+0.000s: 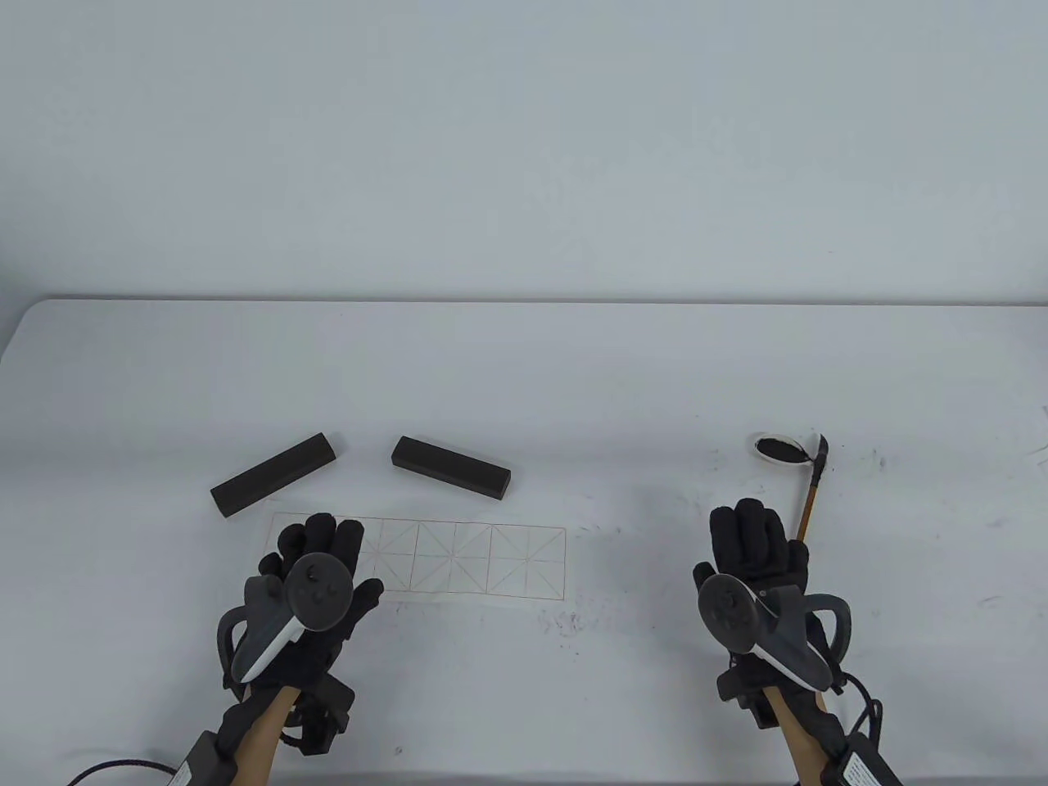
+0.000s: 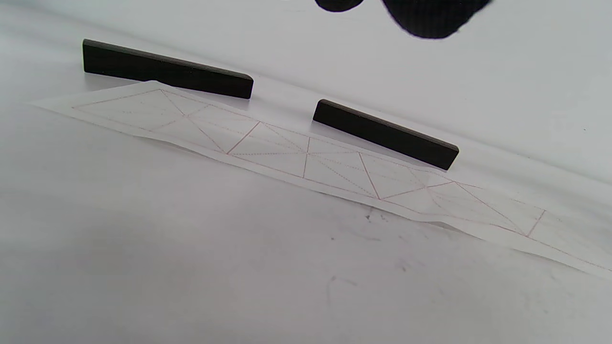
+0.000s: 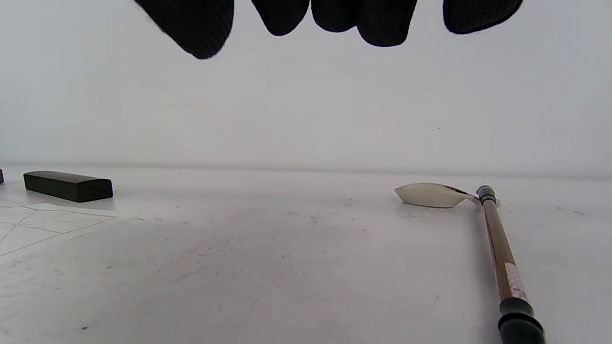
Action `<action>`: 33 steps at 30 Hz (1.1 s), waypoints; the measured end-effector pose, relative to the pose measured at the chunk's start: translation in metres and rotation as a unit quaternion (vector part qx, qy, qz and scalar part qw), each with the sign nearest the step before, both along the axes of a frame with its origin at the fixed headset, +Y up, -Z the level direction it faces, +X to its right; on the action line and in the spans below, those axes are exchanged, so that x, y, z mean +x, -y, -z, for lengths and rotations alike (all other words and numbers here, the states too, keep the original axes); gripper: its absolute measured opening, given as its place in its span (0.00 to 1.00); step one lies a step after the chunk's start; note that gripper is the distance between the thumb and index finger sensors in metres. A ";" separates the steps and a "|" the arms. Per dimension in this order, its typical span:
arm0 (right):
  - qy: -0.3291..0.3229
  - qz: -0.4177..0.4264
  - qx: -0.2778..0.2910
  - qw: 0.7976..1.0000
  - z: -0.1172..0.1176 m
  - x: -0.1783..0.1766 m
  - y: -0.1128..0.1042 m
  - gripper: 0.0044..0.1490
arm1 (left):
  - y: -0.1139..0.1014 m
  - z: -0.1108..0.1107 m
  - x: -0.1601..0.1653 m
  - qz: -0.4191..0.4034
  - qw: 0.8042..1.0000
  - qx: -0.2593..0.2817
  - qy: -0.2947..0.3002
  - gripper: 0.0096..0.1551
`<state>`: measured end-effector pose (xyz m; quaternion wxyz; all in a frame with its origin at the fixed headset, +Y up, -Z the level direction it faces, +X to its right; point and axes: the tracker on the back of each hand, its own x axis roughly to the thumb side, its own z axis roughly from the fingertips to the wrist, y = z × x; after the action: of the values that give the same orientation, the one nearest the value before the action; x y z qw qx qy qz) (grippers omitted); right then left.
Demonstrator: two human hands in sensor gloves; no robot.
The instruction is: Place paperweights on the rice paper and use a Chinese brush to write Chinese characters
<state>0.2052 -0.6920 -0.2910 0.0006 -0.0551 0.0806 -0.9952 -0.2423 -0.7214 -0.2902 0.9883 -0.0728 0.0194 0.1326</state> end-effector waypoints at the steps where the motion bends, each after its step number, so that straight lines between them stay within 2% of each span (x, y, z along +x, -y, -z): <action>1: 0.000 0.000 0.000 1.000 0.000 0.000 0.000 0.43 | 0.000 0.000 0.000 0.000 1.000 0.000 0.000 0.48; 13: -0.006 0.005 -0.002 1.000 -0.001 0.000 -0.001 0.43 | 0.000 0.002 -0.002 0.004 1.000 -0.009 -0.011 0.48; 19: -0.009 0.019 -0.001 1.000 -0.002 0.004 -0.003 0.43 | -0.009 0.011 -0.002 0.024 0.999 -0.010 -0.027 0.47; 24: -0.011 0.030 0.001 0.999 -0.003 0.007 -0.006 0.42 | -0.019 0.029 -0.004 0.027 0.998 -0.031 -0.044 0.47; 27: -0.014 0.032 -0.002 0.999 -0.003 0.007 -0.005 0.42 | -0.021 0.045 -0.002 0.065 0.994 -0.066 -0.052 0.48; 33: -0.019 0.036 -0.003 0.999 -0.003 0.007 -0.005 0.42 | -0.010 0.072 0.008 0.125 0.983 -0.126 -0.049 0.50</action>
<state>0.2126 -0.6868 -0.2884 -0.0368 -0.0708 0.0800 -0.9936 -0.2347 -0.7113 -0.3620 0.9778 -0.1874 0.0936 0.0079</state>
